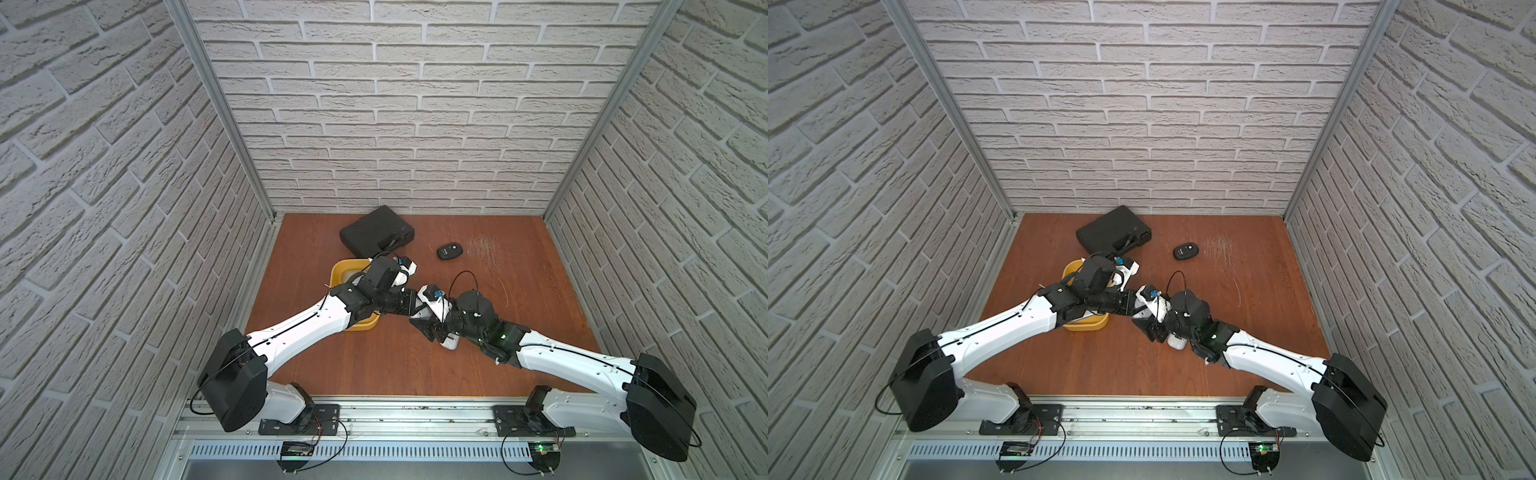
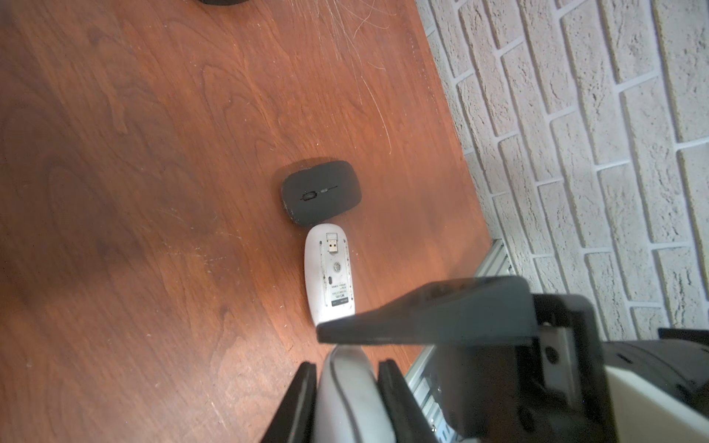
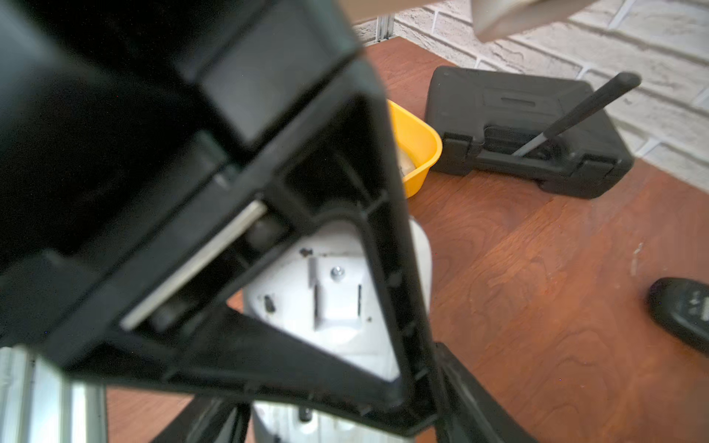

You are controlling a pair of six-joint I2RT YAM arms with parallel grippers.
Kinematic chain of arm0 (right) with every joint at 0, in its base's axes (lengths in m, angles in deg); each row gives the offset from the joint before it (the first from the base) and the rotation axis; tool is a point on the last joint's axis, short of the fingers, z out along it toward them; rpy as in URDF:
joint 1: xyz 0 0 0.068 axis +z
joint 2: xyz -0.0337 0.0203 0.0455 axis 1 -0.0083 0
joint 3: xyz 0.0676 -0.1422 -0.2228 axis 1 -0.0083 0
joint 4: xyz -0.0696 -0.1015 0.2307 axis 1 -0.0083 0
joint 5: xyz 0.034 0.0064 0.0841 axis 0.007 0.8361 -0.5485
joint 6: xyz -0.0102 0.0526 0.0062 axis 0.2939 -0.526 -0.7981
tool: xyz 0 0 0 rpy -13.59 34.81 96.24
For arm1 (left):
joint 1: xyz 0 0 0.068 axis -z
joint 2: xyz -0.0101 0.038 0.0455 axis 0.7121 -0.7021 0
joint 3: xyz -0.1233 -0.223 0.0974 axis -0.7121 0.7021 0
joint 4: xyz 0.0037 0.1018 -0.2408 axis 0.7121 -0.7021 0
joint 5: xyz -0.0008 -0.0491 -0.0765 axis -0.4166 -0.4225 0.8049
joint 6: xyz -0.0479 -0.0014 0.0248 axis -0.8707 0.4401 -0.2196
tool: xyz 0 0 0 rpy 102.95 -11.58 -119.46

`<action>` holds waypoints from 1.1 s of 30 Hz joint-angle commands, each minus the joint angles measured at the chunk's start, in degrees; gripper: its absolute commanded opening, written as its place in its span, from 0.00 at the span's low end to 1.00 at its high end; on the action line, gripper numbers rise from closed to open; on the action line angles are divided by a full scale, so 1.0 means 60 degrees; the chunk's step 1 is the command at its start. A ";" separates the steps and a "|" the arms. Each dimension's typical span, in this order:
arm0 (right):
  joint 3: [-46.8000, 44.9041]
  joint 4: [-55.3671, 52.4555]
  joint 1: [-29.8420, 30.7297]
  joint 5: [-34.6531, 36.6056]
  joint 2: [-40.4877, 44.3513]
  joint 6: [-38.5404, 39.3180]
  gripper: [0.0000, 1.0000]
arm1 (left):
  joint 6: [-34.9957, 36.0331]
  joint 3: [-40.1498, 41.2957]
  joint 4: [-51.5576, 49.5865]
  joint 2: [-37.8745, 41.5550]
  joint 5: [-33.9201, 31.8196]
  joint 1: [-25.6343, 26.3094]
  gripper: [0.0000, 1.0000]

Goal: Put the mouse in the storage box
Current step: Pick up the mouse from the center of the board, then place the mouse in the storage box.

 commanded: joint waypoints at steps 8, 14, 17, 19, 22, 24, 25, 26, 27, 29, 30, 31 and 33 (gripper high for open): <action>-0.0215 0.0605 -0.0277 0.0703 0.0249 -0.0420 0.82 | 0.1614 -0.1540 -0.3562 0.0345 -0.3934 -0.1609 0.00; -0.0261 0.0708 -0.0344 0.0528 0.0120 -0.0449 0.81 | 0.2223 -0.2221 -0.4415 -0.0599 -0.6061 -0.2302 0.00; -0.0282 0.0716 -0.0373 0.0425 0.0132 -0.0465 0.81 | 0.2651 -0.2505 -0.4307 -0.1344 -0.7429 -0.2410 0.00; -0.0325 0.0786 -0.0387 0.0404 0.0134 -0.0496 0.81 | 0.2899 -0.2666 -0.4190 -0.1881 -0.8527 -0.2413 0.00; -0.0334 0.0854 -0.0444 0.0351 0.0091 -0.0536 0.81 | 0.3422 -0.2768 -0.3639 -0.2490 -0.9277 -0.2566 0.00; -0.0322 0.0853 -0.0474 0.0302 0.0056 -0.0538 0.81 | 0.3735 -0.2986 -0.3450 -0.3014 -0.9408 -0.2751 0.00; -0.0317 0.0855 -0.0487 0.0293 0.0056 -0.0552 0.81 | 0.3846 -0.3138 -0.3439 -0.3258 -0.9477 -0.2818 0.00; -0.0319 0.0854 -0.0501 0.0269 0.0051 -0.0552 0.81 | 0.3973 -0.3300 -0.3404 -0.3521 -0.9609 -0.2858 0.00; -0.0325 0.0851 -0.0497 0.0260 0.0065 -0.0553 0.81 | 0.4131 -0.3433 -0.3325 -0.3778 -0.9715 -0.2908 0.00; -0.0333 0.0870 -0.0518 0.0229 0.0059 -0.0570 0.81 | 0.4399 -0.3662 -0.3148 -0.4215 -0.9887 -0.2987 0.00; -0.0334 0.0874 -0.0526 0.0206 0.0072 -0.0565 0.81 | 0.4556 -0.3766 -0.3047 -0.4431 -0.9933 -0.3032 0.00; -0.0334 0.0869 -0.0533 0.0190 0.0076 -0.0573 0.81 | 0.4611 -0.3910 -0.3037 -0.4603 -0.9951 -0.3102 0.00; -0.0348 0.0856 -0.0551 0.0154 0.0080 -0.0580 0.81 | 0.4822 -0.4077 -0.2837 -0.4873 -0.9933 -0.3182 0.00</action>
